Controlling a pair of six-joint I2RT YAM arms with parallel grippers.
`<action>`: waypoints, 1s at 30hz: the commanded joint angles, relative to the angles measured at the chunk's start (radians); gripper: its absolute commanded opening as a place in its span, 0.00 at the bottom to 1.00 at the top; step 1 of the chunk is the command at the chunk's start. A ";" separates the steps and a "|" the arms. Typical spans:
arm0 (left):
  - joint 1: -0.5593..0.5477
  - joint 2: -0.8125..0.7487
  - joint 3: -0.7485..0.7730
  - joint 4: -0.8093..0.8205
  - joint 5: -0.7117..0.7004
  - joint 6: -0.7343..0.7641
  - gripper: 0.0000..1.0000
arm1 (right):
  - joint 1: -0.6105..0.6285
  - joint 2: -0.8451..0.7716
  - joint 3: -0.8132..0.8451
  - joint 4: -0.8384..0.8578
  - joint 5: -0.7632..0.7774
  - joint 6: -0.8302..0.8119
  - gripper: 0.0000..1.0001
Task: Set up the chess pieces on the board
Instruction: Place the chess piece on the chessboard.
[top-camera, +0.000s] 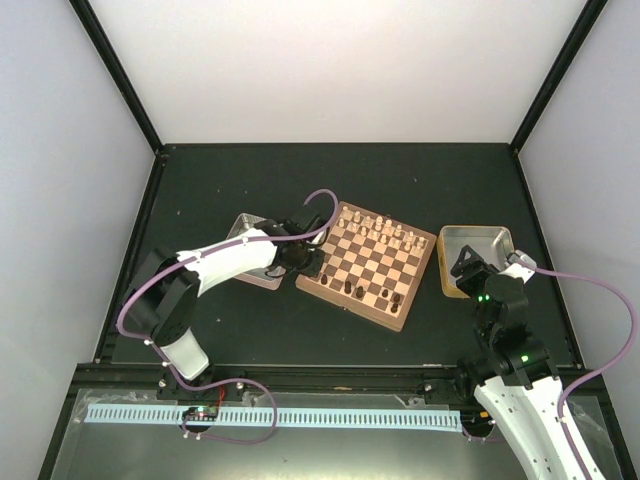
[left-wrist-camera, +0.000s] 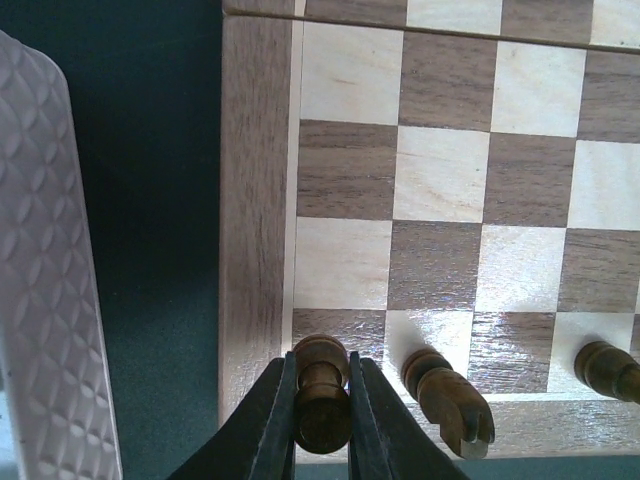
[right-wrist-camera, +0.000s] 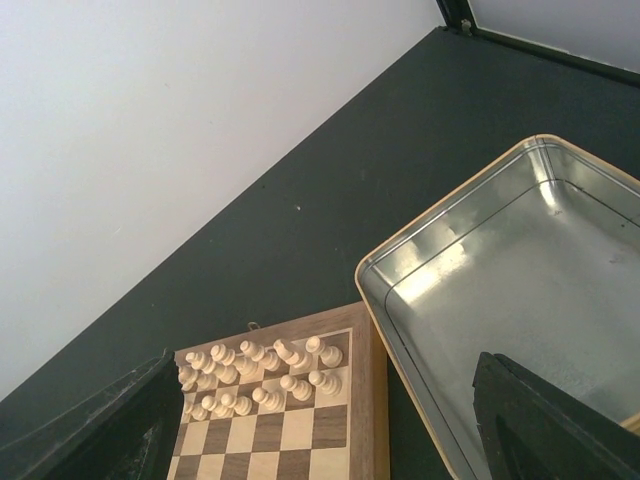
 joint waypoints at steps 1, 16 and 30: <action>-0.001 0.037 0.004 0.018 0.026 -0.010 0.13 | 0.005 0.001 -0.006 0.020 0.002 0.008 0.80; -0.005 0.044 -0.007 0.007 0.070 0.000 0.18 | 0.005 -0.004 -0.007 0.014 0.001 0.008 0.80; -0.005 0.027 0.022 -0.012 0.058 -0.004 0.26 | 0.005 -0.007 -0.007 0.010 -0.002 0.008 0.80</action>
